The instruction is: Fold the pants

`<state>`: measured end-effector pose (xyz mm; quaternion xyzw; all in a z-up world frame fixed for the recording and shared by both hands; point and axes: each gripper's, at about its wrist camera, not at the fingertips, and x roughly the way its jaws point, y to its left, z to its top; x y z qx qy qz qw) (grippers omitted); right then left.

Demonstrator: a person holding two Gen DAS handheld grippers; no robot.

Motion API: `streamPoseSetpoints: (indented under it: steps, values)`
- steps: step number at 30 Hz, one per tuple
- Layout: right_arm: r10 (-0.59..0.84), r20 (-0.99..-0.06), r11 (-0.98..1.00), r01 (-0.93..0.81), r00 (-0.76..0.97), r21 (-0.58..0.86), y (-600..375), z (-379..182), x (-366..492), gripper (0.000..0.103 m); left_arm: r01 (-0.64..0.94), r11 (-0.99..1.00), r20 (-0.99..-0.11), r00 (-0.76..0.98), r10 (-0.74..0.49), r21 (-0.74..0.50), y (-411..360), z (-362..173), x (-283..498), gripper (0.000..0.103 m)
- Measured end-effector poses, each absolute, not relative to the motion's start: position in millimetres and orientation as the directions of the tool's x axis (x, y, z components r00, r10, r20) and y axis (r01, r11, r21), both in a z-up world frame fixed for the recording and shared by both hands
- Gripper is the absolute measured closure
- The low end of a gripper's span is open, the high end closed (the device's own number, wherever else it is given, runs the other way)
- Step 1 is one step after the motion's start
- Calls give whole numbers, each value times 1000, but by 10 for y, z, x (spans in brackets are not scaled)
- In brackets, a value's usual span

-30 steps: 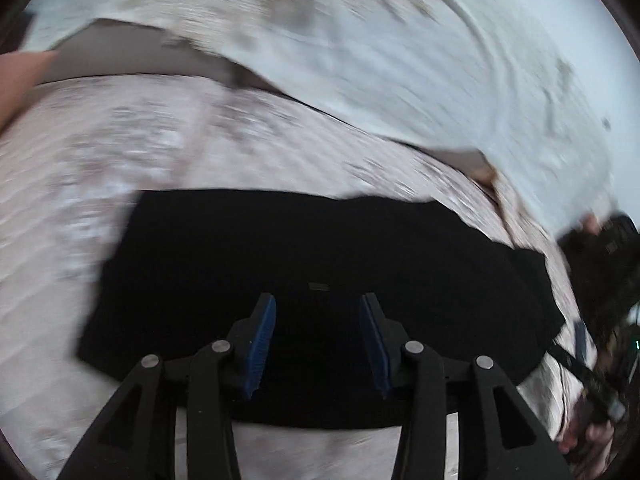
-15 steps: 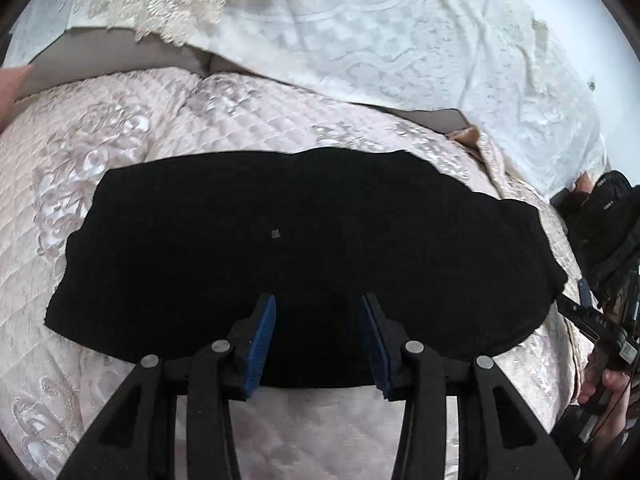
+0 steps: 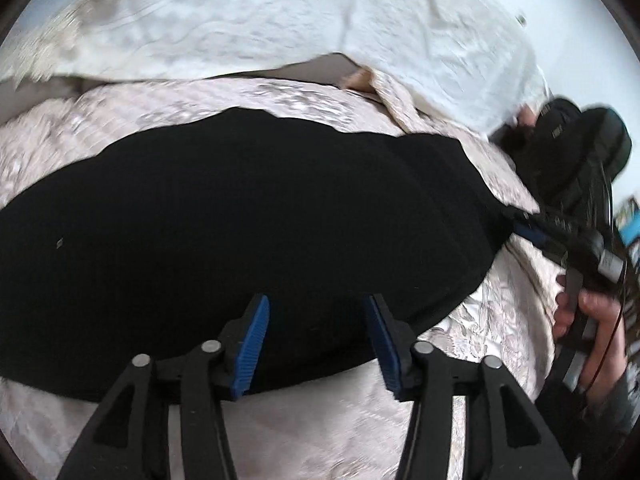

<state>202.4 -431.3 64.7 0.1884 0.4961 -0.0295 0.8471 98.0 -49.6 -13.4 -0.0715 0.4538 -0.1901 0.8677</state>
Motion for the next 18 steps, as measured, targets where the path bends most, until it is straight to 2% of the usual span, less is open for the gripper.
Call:
streamPoseSetpoints:
  steps: [2,4,5,6,7,12,14,16,18]
  values:
    - [142,-861,934,221,487,279,-4298,606,2060,60,277,916,-761,512,-397,-291,-578,-130,972,45]
    - [116,-853,948,199,508,248,-4277,672,2035,85,291,908,-759,504,-413,-301,-613,-114,961,45]
    - [119,-846,949,192,519,251,-4284,700,2017,87,296,906,-759,500,-417,-302,-621,-105,951,45]
    - [133,-833,944,186,537,271,-4304,754,1988,95,300,904,-759,497,-421,-305,-617,-96,936,45]
    - [140,-823,941,185,550,283,-4325,812,1952,96,301,902,-757,495,-426,-311,-609,-90,925,45]
    - [118,-860,940,222,496,257,-4442,646,1904,95,239,912,-754,513,-410,-334,-398,-101,892,45]
    - [92,-870,944,236,485,231,-4451,647,1883,89,218,918,-758,518,-396,-331,-316,-105,884,45]
    - [9,-857,960,235,515,151,-4360,809,1828,78,189,933,-752,552,-360,-307,-225,-50,842,45]
    - [13,-827,972,186,562,142,-4223,978,1761,77,139,947,-740,596,-313,-289,-88,-4,804,45]
